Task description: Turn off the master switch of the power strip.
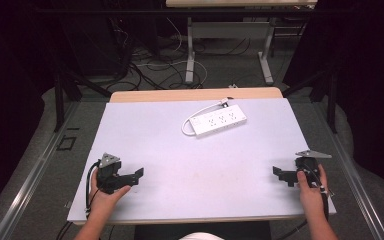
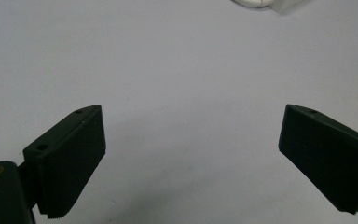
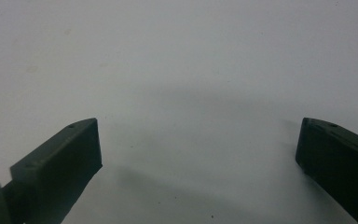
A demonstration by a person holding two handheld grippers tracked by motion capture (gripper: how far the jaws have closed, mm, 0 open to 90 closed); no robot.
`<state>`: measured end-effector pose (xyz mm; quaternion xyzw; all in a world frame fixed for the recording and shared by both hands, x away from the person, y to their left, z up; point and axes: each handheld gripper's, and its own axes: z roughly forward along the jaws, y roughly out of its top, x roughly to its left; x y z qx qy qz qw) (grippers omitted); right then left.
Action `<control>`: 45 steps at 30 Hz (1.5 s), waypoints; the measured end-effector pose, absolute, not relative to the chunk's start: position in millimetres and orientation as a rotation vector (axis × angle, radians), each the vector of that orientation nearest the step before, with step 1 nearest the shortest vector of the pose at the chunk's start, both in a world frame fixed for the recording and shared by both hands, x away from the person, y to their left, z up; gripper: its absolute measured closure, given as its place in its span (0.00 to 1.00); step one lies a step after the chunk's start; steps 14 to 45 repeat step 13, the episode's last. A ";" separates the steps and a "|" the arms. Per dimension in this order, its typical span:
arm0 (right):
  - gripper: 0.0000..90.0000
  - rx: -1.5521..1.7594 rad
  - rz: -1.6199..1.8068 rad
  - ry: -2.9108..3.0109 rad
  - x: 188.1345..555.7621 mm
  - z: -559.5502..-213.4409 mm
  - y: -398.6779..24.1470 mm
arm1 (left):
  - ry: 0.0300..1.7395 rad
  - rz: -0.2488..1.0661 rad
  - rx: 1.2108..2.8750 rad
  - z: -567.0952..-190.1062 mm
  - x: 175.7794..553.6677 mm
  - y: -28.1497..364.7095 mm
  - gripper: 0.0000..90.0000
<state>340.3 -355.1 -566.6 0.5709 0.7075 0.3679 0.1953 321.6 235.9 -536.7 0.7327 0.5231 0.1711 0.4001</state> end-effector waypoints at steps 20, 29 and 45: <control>0.00 1.605 1.034 1.974 339.8 -566.7 -355.3 | 1.321 0.444 1.852 -536.4 321.8 236.8 0.08; 0.00 1.605 1.034 1.974 339.8 -566.7 -355.3 | 1.321 0.444 1.852 -536.4 321.8 236.8 0.08; 0.00 1.605 1.034 1.974 339.8 -566.7 -355.3 | 1.321 0.444 1.852 -536.4 321.8 236.8 0.08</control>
